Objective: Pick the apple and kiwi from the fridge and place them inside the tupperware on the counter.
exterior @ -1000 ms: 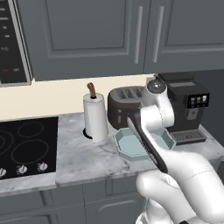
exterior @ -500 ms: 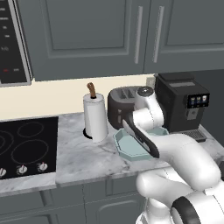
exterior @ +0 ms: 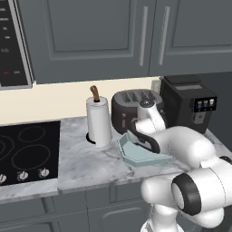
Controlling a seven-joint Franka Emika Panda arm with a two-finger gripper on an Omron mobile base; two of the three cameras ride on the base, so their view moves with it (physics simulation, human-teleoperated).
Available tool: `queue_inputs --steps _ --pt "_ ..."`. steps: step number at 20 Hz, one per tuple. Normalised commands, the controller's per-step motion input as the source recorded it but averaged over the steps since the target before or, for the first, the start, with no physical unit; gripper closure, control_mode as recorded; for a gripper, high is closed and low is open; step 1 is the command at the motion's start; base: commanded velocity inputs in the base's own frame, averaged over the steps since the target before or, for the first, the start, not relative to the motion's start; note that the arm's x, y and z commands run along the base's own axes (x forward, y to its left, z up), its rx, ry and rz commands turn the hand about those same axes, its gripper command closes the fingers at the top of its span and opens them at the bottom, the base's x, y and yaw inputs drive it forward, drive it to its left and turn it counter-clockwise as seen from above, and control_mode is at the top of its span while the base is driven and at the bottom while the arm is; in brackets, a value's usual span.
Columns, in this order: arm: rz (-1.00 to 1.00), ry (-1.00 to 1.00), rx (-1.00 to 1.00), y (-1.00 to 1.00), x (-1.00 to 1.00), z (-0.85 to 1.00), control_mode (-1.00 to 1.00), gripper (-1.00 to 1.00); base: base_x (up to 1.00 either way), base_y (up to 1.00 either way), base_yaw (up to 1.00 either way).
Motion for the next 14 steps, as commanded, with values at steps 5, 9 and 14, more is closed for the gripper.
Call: queue_inputs --steps 5,9,14 --pt "0.0 0.05 -0.01 -0.12 0.24 -0.57 -1.0 1.0 0.0 0.0 0.0" --pt "0.0 0.07 -0.01 -0.03 0.28 -0.53 -1.0 1.0 0.0 0.0 0.0" --pt "0.0 0.04 0.0 0.0 0.33 -0.36 -1.0 -1.0 0.0 0.0 0.0"
